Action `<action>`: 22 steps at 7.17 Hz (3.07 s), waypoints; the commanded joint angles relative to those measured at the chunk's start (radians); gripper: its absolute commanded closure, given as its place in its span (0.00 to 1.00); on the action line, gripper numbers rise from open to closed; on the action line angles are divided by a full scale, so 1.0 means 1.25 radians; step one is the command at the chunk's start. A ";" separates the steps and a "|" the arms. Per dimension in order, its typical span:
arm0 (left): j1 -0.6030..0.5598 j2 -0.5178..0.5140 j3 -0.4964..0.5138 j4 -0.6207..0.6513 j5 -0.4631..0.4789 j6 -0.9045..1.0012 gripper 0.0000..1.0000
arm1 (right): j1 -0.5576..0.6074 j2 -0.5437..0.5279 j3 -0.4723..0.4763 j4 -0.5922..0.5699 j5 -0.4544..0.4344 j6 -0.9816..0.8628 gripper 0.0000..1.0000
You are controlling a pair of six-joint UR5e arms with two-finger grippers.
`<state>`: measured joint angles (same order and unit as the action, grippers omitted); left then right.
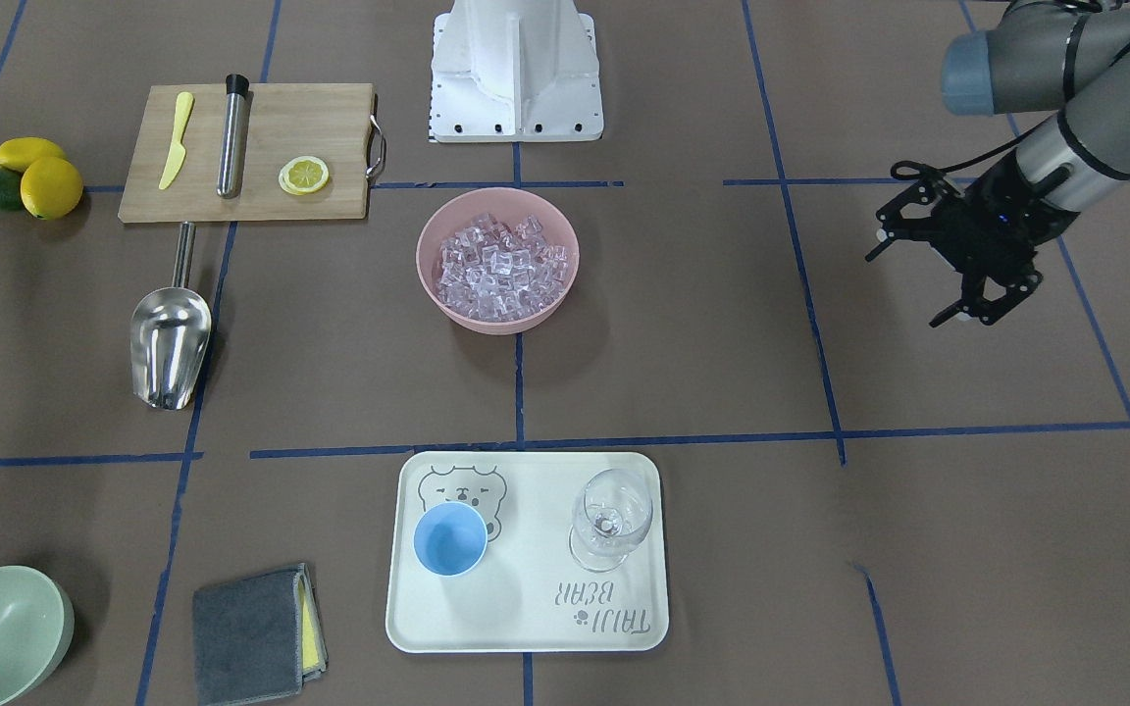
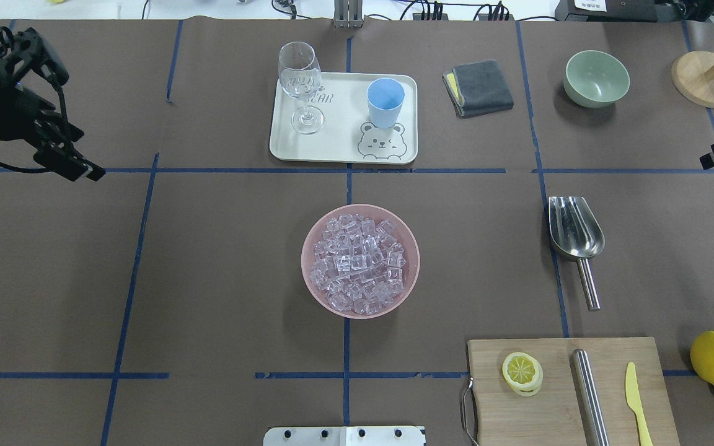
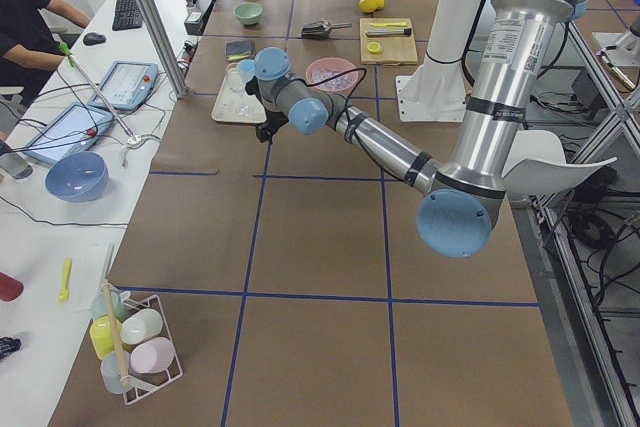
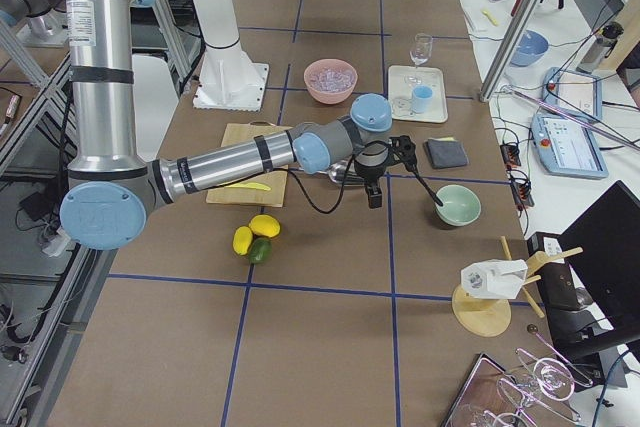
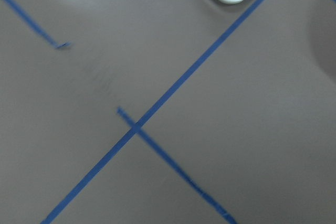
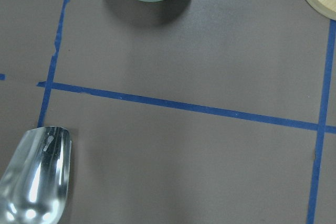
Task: Put ice in cup with scoop
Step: 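Move the left gripper to the bowl rim while the right reaches the scoop, then close the right gripper on the metal scoop handle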
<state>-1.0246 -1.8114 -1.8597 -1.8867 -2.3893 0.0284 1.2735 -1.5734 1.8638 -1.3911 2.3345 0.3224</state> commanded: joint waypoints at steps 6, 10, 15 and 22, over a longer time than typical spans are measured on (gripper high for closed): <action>0.295 -0.063 0.155 -0.416 0.224 -0.002 0.00 | -0.071 -0.005 0.017 0.106 0.011 -0.008 0.00; 0.357 -0.100 0.173 -0.419 0.250 -0.008 0.00 | -0.207 -0.070 0.126 0.116 -0.022 0.192 0.00; 0.357 -0.111 0.172 -0.417 0.256 -0.007 0.00 | -0.501 -0.083 0.234 0.119 -0.364 0.678 0.00; 0.356 -0.114 0.172 -0.419 0.267 -0.006 0.00 | -0.749 -0.225 0.209 0.272 -0.719 0.897 0.05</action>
<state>-0.5792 -1.9547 -1.6452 -2.4097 -2.0567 0.0214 0.3432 -1.8239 2.1653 -1.1650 1.4168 1.4403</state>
